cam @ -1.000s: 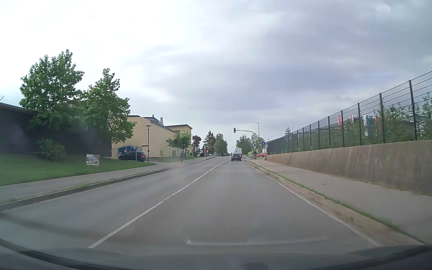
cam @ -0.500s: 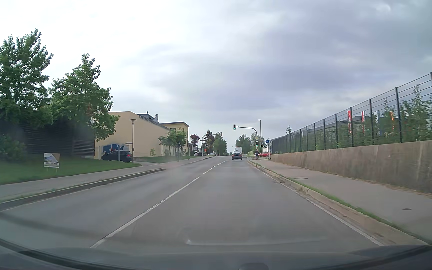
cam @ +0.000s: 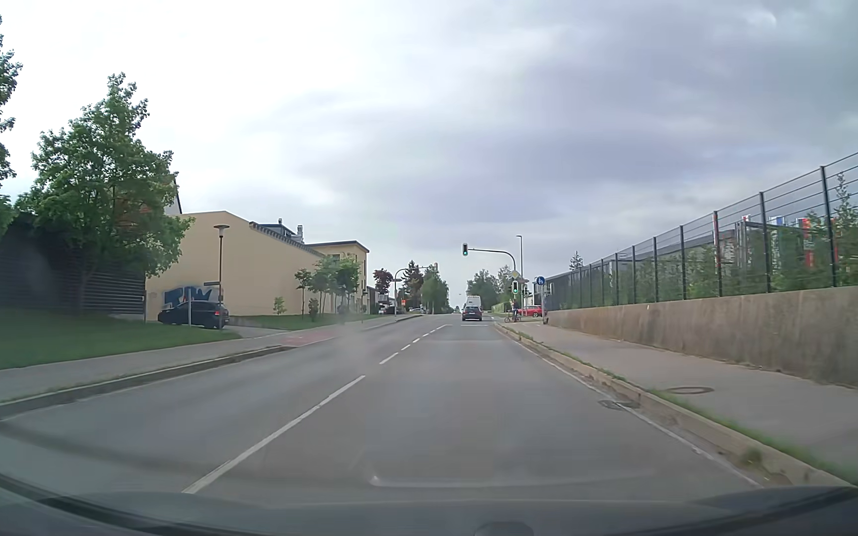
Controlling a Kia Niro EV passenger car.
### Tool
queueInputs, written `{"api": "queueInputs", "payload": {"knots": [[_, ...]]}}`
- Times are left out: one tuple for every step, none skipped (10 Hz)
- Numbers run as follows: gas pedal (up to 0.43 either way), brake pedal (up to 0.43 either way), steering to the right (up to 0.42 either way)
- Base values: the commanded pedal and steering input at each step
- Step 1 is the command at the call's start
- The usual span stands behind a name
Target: Follow the waypoints while adhering to traffic rules and regulations
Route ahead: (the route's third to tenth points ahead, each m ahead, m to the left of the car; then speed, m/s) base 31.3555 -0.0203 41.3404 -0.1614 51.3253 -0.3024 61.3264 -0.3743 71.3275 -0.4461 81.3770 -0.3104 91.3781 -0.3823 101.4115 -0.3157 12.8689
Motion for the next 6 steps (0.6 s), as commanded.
{"api": "queueInputs", "payload": {"knots": [[0.189,0.0,0.002],[0.189,0.0,0.002],[0.189,0.0,0.002],[0.189,0.0,0.002],[0.177,0.0,0.002],[0.177,0.0,0.002]]}}
